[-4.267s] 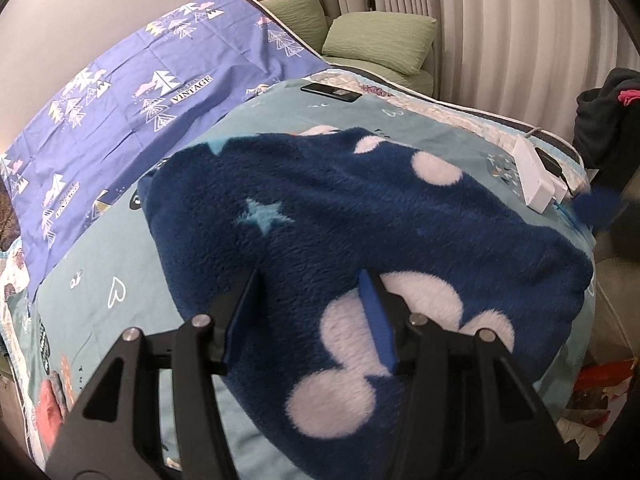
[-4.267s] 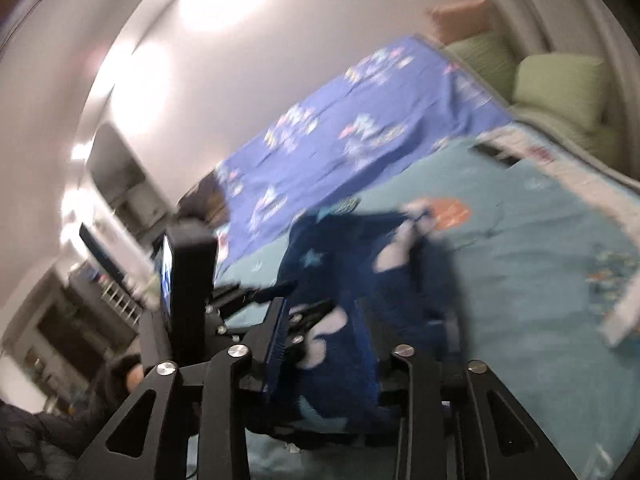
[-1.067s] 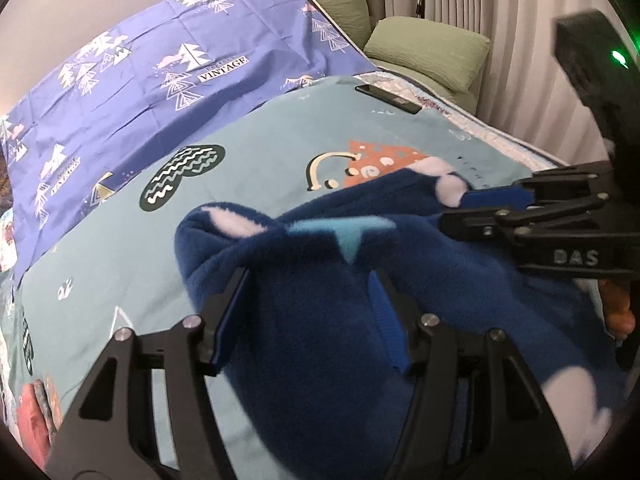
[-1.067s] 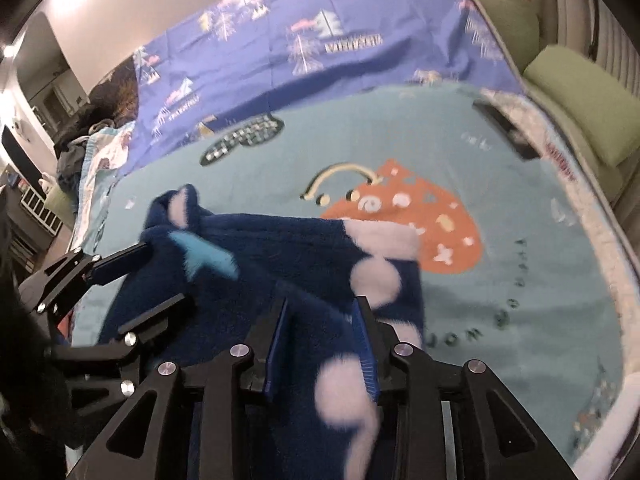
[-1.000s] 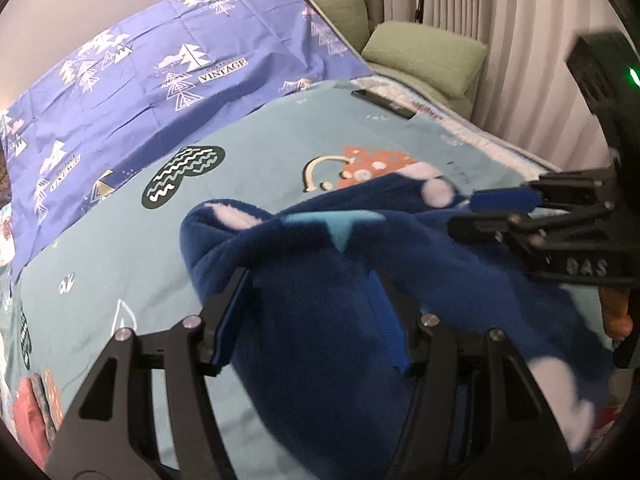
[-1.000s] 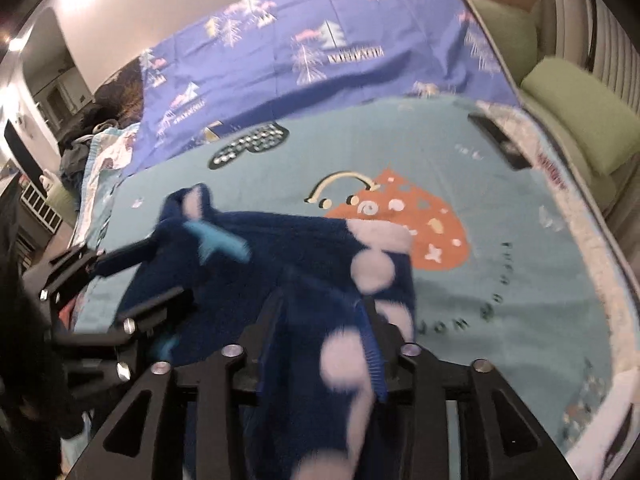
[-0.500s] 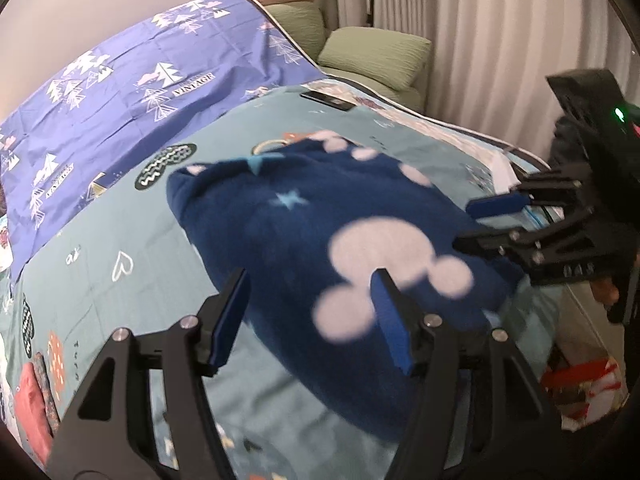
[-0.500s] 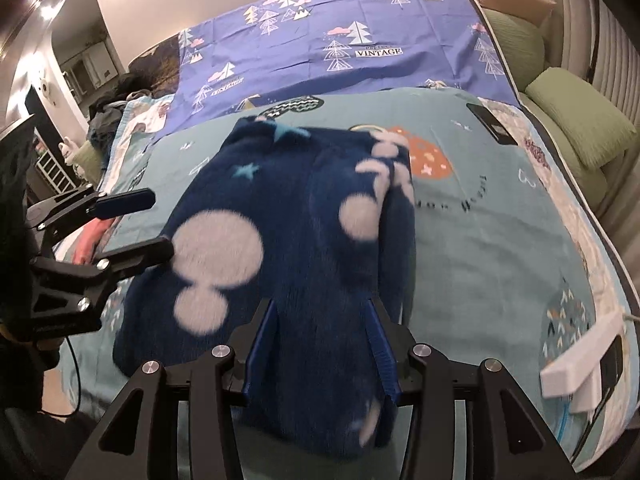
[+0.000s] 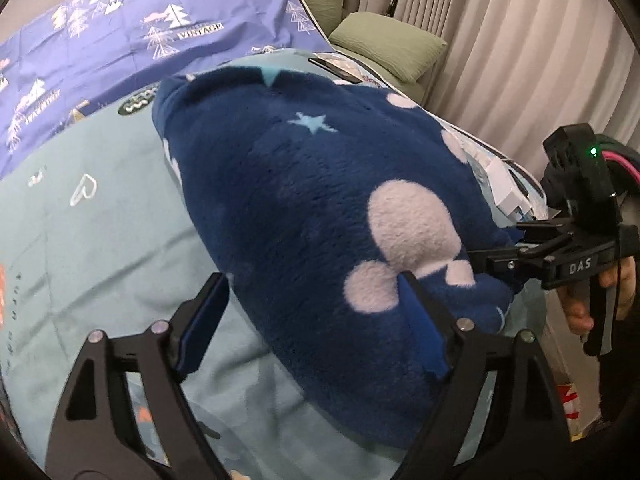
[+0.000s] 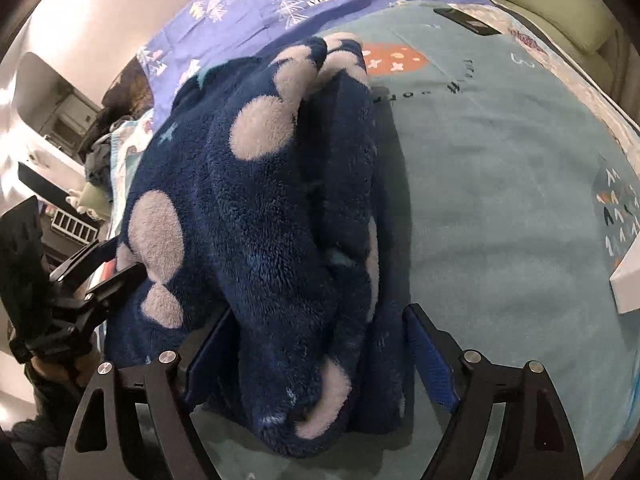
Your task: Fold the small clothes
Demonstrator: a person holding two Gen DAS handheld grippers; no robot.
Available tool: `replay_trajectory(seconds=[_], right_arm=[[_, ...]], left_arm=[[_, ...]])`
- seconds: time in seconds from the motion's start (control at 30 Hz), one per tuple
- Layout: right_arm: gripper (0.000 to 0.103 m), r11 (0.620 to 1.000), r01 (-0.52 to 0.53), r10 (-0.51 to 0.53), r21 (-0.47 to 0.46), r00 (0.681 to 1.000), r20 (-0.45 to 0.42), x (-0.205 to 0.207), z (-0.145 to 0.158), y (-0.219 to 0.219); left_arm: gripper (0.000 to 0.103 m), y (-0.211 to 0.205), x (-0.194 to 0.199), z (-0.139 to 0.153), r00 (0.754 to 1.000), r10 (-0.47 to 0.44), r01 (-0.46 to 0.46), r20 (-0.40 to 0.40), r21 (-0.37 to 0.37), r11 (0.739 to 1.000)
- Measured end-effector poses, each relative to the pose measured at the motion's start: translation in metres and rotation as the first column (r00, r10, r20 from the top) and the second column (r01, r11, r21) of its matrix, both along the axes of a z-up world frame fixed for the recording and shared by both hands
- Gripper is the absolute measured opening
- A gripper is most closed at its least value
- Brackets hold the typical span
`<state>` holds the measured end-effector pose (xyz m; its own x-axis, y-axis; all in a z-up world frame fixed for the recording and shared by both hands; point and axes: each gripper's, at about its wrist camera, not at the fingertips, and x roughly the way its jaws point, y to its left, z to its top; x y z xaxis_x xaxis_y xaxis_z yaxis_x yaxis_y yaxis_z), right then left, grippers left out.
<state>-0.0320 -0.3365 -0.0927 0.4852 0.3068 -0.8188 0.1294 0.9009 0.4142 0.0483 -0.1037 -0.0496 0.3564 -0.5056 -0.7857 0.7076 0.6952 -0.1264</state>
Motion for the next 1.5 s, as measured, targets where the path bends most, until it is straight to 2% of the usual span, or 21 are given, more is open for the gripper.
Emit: replay_trajectory(seconds=[0.13, 0.23, 0.3, 0.43, 0.57, 0.7, 0.77, 0.83, 0.87, 0.97, 1.27, 1.5], right_arm=[[0.086, 0.998, -0.038, 0.041, -0.058, 0.998, 0.046, -0.001, 0.017, 0.001], [0.093, 0.995, -0.036, 0.043, -0.095, 0.996, 0.080, 0.006, 0.031, -0.004], [0.093, 0.991, -0.013, 0.027, -0.132, 0.994, 0.105, 0.013, 0.040, -0.008], [0.093, 0.998, -0.011, 0.020, -0.058, 0.989, 0.144, 0.032, 0.051, -0.023], [0.093, 0.999, -0.023, 0.019, 0.036, 0.993, 0.120, 0.067, 0.045, -0.036], [0.093, 0.987, -0.034, 0.025, 0.155, 0.998, 0.055, 0.091, 0.023, -0.045], [0.094, 0.968, -0.044, 0.036, 0.248, 0.999, 0.039, 0.099, 0.010, -0.052], [0.103, 0.950, -0.049, 0.043, 0.307, 0.999, 0.029, 0.103, -0.001, -0.055], [0.103, 0.938, -0.056, 0.053, 0.343, 0.998, 0.019, 0.106, -0.009, -0.057], [0.103, 0.872, -0.085, 0.102, 0.482, 0.995, -0.009, 0.120, -0.035, -0.061], [0.103, 0.840, -0.251, 0.270, 0.481, 0.962, 0.029, 0.155, -0.035, -0.033], [0.103, 0.833, -0.276, 0.295, 0.480, 0.955, 0.037, 0.164, -0.034, -0.025]], left_arm=[[0.086, -0.003, -0.004, 0.011, 0.999, -0.001, 0.000, 0.035, 0.009, 1.000], [0.086, 0.004, 0.003, 0.018, 1.000, 0.014, -0.014, -0.009, -0.040, 0.999], [0.089, 0.011, 0.013, 0.020, 0.998, 0.035, -0.039, -0.048, -0.086, 0.996], [0.090, 0.029, 0.039, 0.021, 0.985, 0.123, -0.141, -0.118, -0.162, 0.977], [0.091, 0.045, 0.072, 0.017, 0.953, 0.165, -0.231, -0.255, -0.256, 0.939], [0.091, 0.045, 0.096, -0.001, 0.920, 0.151, -0.252, -0.361, -0.253, 0.934], [0.091, 0.041, 0.102, -0.011, 0.909, 0.125, -0.240, -0.398, -0.255, 0.937], [0.095, 0.036, 0.106, -0.024, 0.892, 0.104, -0.238, -0.441, -0.259, 0.936], [0.098, 0.034, 0.110, -0.031, 0.881, 0.093, -0.241, -0.465, -0.271, 0.932], [0.103, 0.027, 0.116, -0.043, 0.859, 0.062, -0.239, -0.509, -0.289, 0.927], [0.103, 0.001, 0.121, -0.061, 0.841, -0.024, -0.180, -0.541, -0.321, 0.930], [0.103, -0.007, 0.122, -0.070, 0.832, -0.070, -0.154, -0.551, -0.351, 0.924]])
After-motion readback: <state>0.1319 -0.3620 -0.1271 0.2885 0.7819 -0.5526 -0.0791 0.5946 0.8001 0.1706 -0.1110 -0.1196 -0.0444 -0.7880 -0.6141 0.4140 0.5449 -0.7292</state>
